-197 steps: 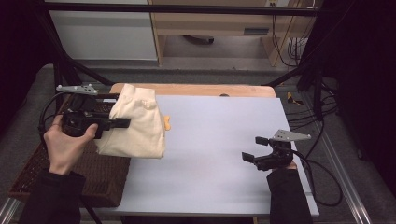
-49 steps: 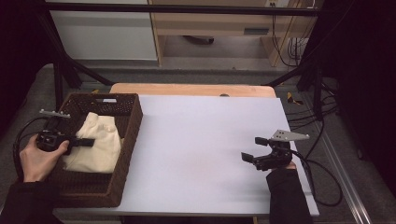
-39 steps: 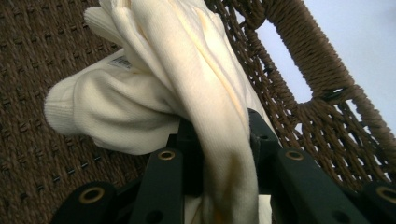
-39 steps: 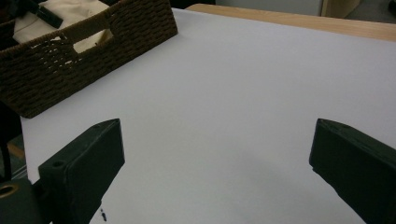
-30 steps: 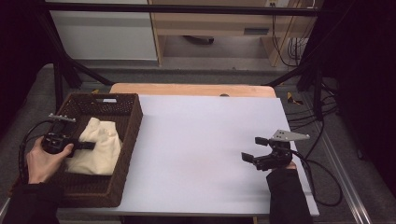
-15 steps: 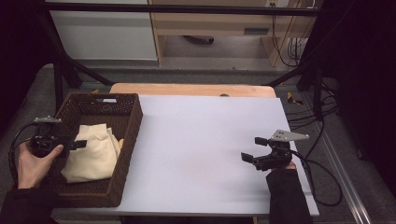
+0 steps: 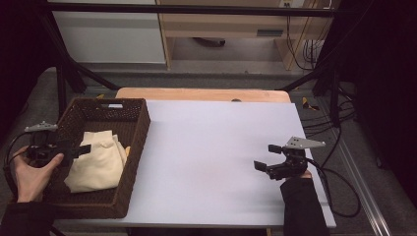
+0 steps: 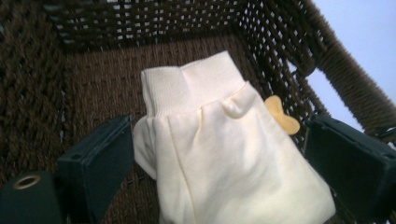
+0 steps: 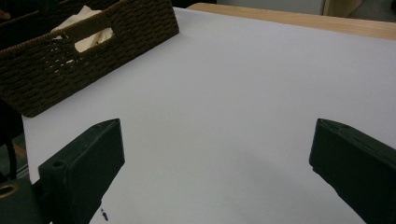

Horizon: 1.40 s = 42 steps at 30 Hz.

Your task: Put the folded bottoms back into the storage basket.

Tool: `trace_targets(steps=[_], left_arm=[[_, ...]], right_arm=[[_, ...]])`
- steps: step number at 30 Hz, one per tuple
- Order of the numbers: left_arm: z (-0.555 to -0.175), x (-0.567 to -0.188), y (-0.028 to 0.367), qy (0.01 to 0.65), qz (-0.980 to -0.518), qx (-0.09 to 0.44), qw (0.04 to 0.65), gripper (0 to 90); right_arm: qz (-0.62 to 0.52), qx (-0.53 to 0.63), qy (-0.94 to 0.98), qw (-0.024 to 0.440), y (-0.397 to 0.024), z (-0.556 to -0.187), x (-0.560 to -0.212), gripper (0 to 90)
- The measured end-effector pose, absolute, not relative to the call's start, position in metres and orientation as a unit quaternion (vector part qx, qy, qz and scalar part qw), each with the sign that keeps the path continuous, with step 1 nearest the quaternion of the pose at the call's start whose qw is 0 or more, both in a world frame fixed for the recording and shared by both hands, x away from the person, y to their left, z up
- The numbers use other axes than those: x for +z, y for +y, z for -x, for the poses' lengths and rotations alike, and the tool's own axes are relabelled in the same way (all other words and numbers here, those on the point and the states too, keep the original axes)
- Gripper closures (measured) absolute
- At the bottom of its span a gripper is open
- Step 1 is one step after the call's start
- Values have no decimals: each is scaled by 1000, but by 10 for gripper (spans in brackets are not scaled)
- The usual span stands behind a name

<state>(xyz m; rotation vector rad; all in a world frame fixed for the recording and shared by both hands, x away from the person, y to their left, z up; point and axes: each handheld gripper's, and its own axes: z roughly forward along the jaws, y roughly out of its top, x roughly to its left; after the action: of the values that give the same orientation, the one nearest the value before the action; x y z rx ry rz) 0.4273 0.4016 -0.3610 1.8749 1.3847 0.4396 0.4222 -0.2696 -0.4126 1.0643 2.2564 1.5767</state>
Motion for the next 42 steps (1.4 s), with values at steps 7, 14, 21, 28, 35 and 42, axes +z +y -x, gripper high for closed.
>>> trace_targets(steps=[7,14,21,28,35,42], left_arm=[[-415,-351,391,516,-733,188,401,61],[-410,-344,379,500,-737,193,412,56],[-404,-336,357,476,-746,199,421,56],[-403,-336,342,466,-748,202,427,57],[-401,-334,326,454,-748,204,439,57],[-402,-335,311,440,-757,199,441,57]], right_arm=[[-358,531,762,95,-269,-422,-413,34],[-358,531,762,95,-269,-422,-413,34],[-358,531,762,95,-269,-422,-413,35],[-358,531,762,95,-269,-422,-413,34],[-357,531,763,94,-269,-423,-413,35],[-357,531,763,95,-269,-423,-413,35]])
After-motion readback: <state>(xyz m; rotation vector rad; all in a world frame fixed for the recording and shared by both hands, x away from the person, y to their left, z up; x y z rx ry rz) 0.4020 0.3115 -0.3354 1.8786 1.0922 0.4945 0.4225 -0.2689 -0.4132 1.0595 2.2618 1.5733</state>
